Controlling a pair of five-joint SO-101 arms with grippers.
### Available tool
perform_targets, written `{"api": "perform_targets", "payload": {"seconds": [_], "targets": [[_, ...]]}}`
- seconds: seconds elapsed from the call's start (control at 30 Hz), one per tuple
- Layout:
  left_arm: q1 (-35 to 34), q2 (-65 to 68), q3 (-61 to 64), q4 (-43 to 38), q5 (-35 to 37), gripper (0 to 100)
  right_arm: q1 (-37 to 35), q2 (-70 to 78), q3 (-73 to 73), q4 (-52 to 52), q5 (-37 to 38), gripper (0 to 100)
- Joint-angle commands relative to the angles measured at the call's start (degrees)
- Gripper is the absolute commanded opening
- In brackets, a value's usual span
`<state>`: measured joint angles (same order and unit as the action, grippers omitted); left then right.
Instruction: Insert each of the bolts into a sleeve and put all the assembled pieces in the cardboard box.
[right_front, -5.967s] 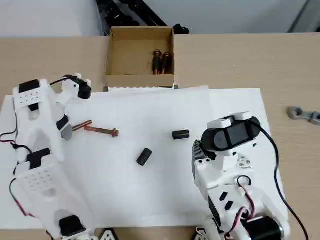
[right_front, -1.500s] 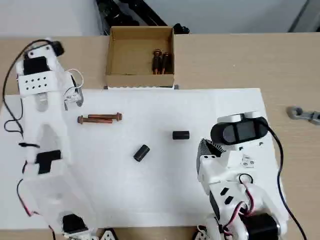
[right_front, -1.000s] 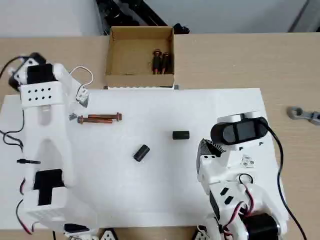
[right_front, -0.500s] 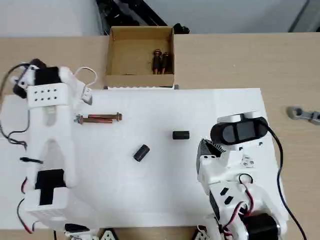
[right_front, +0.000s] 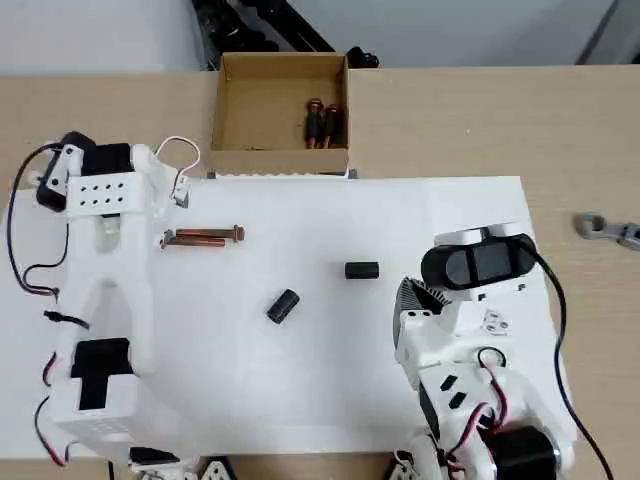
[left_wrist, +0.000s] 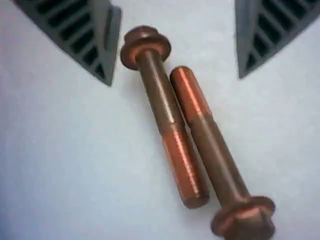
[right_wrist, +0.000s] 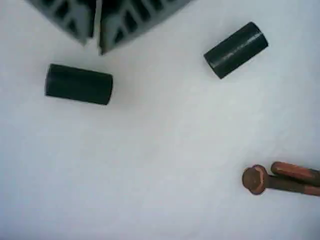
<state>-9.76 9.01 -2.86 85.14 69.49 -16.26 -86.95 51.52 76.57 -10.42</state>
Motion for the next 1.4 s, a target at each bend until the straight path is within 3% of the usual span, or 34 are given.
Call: {"api": "perform_targets", "payload": {"seconds": [0.0,1.03,1.37], "targets": [[-2.1,2.6,-0.2,-1.1,1.1,15,0.1,-0.2,-0.2,-0.2,-0.3,0.4],[-3.8,19.3,-0.4,-8.5,4.8,15,0.0,-0.2,-0.2,0.5,-0.1,0.4],[-4.0,19.1,-2.2,-8.4,4.8,15,0.2,-0.2,-0.2,0.5,2.0,0.4]]}}
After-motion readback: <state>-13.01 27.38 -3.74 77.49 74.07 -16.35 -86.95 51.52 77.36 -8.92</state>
